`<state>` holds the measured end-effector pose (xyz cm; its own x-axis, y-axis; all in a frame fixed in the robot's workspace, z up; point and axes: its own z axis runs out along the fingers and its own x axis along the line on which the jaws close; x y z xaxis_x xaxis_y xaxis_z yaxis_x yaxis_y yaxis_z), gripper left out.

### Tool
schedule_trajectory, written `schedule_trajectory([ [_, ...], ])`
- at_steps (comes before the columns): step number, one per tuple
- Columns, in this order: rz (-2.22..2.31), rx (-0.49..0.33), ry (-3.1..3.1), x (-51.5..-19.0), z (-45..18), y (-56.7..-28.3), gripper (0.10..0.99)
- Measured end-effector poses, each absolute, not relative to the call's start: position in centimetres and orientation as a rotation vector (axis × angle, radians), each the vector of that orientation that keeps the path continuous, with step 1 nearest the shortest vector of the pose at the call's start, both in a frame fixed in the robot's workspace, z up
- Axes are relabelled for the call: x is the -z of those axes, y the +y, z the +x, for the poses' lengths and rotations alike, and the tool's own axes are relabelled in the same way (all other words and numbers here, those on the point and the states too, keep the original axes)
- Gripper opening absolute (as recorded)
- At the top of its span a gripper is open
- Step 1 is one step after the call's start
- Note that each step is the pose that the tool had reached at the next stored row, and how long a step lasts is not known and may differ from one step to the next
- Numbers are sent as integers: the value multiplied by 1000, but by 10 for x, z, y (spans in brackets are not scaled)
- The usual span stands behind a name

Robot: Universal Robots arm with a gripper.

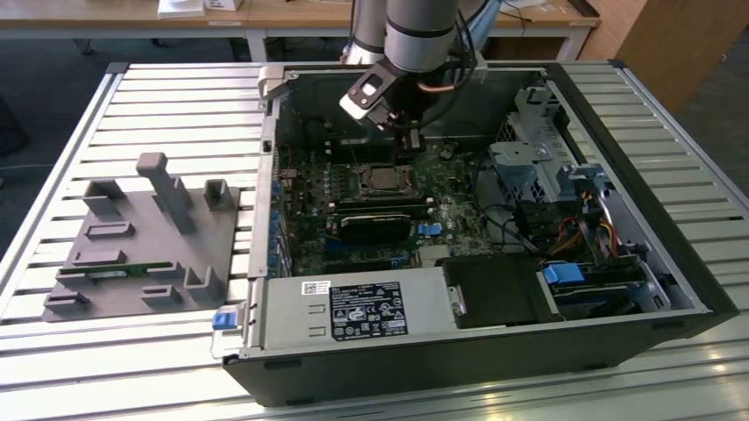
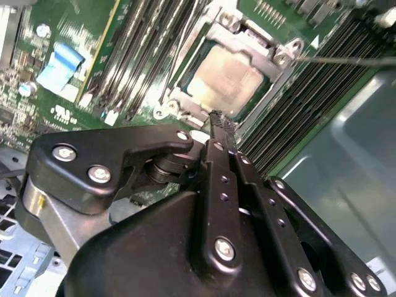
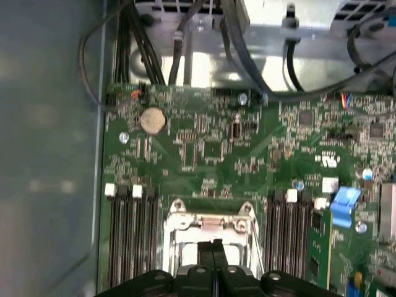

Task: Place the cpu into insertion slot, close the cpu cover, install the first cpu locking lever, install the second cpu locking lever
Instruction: 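Close the cpu cover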

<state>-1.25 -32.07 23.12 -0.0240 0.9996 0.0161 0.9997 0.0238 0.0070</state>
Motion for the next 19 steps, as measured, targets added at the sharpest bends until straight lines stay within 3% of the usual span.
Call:
schedule_trajectory([
  [19,-2190,25,-2243,-212,-31,-321,106],
])
